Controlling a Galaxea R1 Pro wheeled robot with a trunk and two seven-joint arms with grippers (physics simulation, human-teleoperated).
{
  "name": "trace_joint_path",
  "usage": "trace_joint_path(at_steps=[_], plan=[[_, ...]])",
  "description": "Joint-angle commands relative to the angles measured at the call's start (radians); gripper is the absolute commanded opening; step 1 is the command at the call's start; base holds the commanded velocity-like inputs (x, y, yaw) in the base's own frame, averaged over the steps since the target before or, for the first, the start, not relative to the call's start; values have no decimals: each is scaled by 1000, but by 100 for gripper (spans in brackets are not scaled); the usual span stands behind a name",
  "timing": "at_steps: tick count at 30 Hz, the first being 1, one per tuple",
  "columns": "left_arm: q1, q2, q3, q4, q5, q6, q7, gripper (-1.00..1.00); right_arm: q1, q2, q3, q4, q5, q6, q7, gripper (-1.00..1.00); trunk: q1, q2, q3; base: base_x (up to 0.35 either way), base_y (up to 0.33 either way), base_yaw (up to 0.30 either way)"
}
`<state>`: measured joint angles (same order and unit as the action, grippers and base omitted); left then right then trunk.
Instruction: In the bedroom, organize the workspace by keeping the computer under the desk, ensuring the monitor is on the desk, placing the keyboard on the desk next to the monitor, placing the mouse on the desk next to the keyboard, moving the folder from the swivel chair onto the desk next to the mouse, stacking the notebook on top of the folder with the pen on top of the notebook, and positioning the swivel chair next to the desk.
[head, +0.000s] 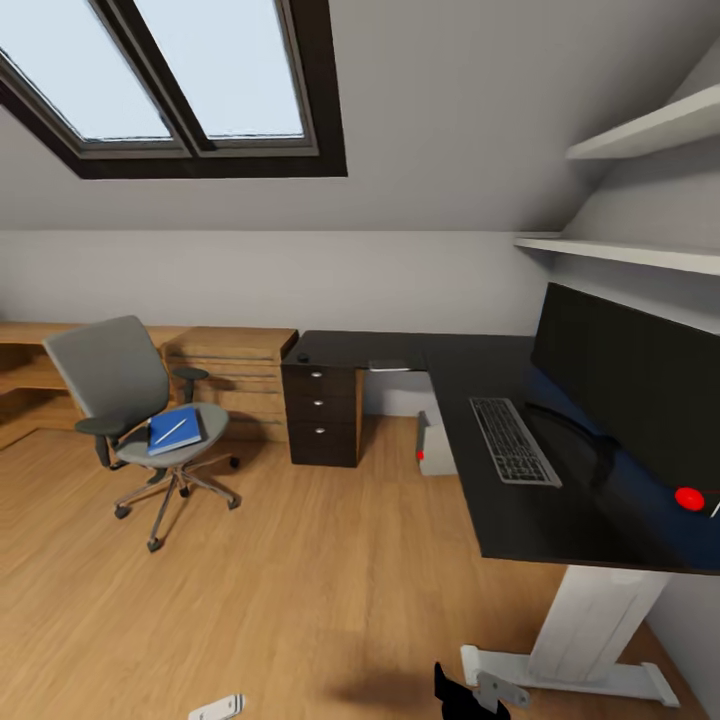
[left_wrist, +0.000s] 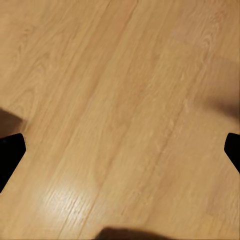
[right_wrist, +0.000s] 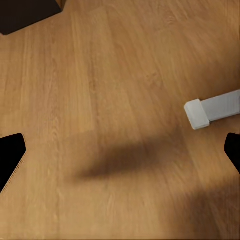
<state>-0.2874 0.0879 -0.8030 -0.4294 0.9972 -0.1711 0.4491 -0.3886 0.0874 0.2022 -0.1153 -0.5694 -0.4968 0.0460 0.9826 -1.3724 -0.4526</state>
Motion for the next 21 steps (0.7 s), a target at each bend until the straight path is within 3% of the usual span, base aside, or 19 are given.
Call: trace_joint_path(at_steps=[1, 9, 21], plan=[[-1, 1, -8, -2, 11, -5, 5, 100, -1, 0, 5, 2, -11, -5, 5, 100, 0, -1, -1, 152, 299, 0], [-1, 2, -8, -1, 11, -8, 5, 100, -1, 0, 4, 2, -10, -6, 5, 100, 0, -1, -1, 227, 257, 0], [-1, 0, -11, 41, 10, -90, 5, 100, -1, -2, -5, -7, -24, -5, 3, 100, 0, -1, -1, 207, 245, 0]])
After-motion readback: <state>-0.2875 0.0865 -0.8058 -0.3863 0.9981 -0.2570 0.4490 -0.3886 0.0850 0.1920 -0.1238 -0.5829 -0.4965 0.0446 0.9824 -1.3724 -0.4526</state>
